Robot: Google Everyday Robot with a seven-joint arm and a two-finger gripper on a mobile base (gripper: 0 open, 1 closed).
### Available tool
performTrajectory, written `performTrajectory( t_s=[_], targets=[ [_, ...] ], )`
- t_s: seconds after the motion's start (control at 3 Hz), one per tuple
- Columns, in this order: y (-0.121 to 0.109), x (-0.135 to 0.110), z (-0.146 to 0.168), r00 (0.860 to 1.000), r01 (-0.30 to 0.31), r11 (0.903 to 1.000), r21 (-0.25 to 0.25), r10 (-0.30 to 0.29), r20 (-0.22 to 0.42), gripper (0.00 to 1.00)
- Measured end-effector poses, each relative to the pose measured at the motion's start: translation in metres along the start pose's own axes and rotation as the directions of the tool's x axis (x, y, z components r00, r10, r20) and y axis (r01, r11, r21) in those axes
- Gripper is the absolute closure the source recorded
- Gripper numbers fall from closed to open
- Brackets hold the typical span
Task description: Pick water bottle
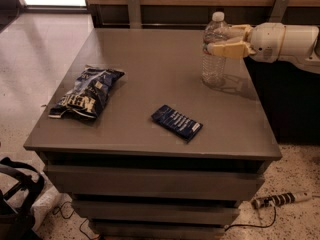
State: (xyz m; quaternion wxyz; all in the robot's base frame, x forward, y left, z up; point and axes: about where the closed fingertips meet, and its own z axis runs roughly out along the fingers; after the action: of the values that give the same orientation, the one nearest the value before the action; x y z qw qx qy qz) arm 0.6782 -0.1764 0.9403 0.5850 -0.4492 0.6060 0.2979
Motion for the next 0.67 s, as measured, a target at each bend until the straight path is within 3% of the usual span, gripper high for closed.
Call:
performTrajectory(
  t_s=[0.67],
  targets=[
    [0.002, -0.048, -0.005, 0.993, 0.122, 0.9924, 0.020, -0.122, 0.003, 1.00]
  ],
)
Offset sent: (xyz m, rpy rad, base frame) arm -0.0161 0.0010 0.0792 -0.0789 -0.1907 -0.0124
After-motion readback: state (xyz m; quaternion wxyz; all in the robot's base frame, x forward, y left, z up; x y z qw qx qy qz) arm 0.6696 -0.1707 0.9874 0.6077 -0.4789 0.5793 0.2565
